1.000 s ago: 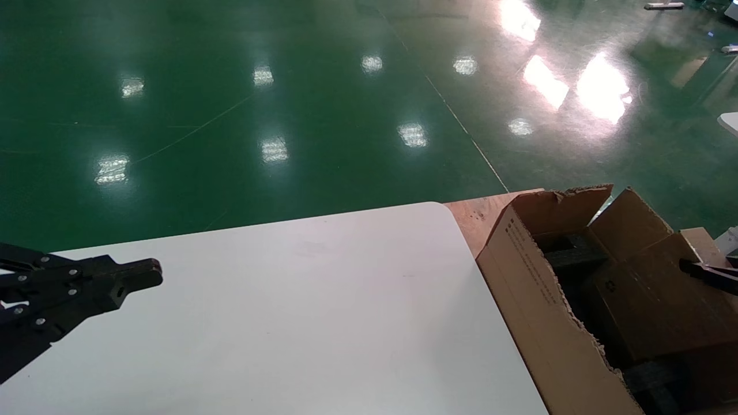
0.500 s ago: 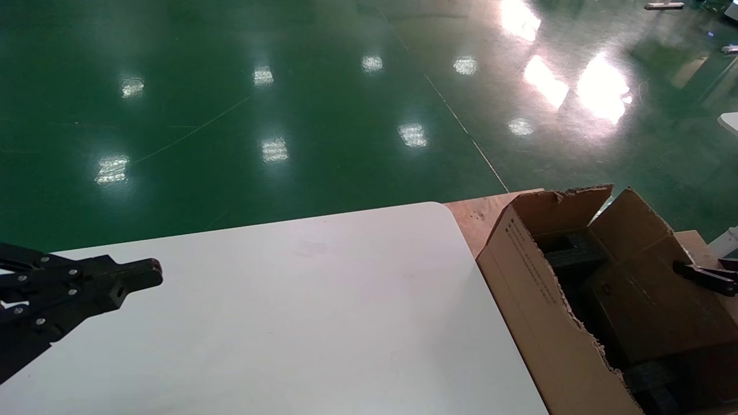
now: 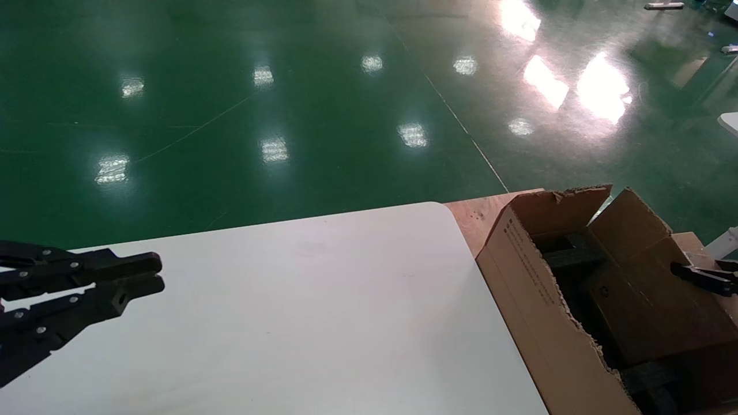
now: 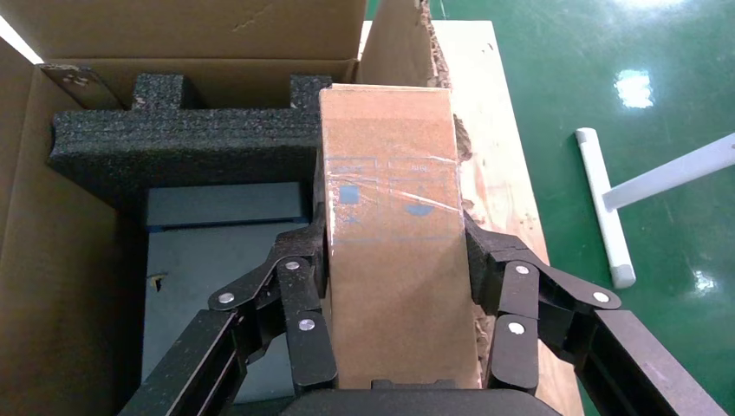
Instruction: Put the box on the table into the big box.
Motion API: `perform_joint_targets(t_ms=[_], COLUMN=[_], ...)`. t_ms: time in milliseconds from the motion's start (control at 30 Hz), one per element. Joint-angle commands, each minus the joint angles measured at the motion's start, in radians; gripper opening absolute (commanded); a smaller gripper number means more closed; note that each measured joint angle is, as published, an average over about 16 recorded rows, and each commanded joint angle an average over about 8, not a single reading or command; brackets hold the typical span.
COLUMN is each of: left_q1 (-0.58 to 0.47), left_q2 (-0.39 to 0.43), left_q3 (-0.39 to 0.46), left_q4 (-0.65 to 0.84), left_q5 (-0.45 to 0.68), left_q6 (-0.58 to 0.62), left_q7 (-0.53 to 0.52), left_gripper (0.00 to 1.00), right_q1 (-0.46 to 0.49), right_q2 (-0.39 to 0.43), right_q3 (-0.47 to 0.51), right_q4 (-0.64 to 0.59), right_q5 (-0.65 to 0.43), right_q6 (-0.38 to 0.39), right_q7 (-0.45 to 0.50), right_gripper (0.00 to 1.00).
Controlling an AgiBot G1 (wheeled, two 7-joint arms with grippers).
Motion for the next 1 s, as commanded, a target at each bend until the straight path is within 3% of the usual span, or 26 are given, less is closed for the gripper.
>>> perform_joint_targets(t_ms=[33,733,1000], left_q1=[0.000,0.000,0.000], left_q2=[0.000,0.000,0.000], left_q3=[0.000,0.000,0.000], left_q4=[0.000,0.000,0.000], left_q5=[0.000,0.000,0.000], left_q6=[0.000,0.000,0.000], left_q7=[0.000,0.000,0.000], left_gripper=[1.00,1.00,1.00], right_q1=[0.001,0.020,0.085], right_q2=[0.001,0.005,-0.001], right_q3=[0.000,0.004,0.041], right_q4=[-0.001,0.003,-0.016], right_q5=[-0.002,-0.020,-0.046], right_q6=[0.000,-0.004,-0.050], right_q7=[0.001,0.002,-0.050], right_gripper=[1.00,1.00,1.00])
